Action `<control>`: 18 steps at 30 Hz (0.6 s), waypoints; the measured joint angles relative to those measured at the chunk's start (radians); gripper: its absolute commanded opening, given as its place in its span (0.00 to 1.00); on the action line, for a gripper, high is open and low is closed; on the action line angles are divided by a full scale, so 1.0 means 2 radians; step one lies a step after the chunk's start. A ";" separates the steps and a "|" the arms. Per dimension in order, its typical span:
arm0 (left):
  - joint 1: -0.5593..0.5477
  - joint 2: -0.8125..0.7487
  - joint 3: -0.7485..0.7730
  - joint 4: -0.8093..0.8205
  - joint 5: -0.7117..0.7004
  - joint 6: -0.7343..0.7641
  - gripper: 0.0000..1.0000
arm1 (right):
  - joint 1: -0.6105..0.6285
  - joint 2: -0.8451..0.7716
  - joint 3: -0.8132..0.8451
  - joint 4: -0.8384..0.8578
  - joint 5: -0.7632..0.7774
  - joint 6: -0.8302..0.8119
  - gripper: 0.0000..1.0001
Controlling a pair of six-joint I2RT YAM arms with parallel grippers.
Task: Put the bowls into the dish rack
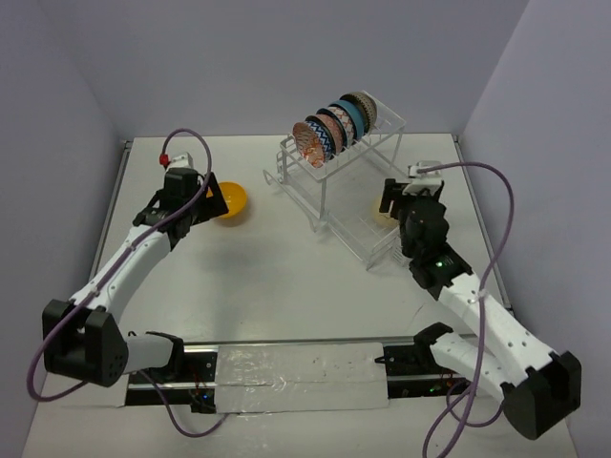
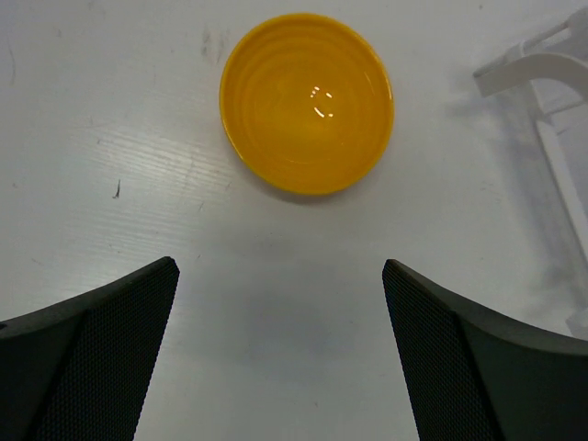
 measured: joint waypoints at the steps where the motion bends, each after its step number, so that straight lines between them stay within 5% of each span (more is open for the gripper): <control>1: 0.001 0.017 0.006 -0.006 0.001 -0.003 0.99 | -0.004 -0.017 0.004 -0.005 -0.007 0.014 0.77; 6: 0.019 0.109 0.053 -0.025 0.016 -0.020 0.99 | -0.009 -0.091 0.018 -0.030 -0.041 0.083 0.84; 10: 0.052 0.174 0.087 -0.031 0.041 -0.032 0.95 | -0.010 -0.125 0.013 -0.047 -0.062 0.118 1.00; 18: 0.075 0.271 0.146 -0.044 0.053 -0.051 0.88 | -0.010 -0.174 -0.003 -0.066 -0.082 0.146 1.00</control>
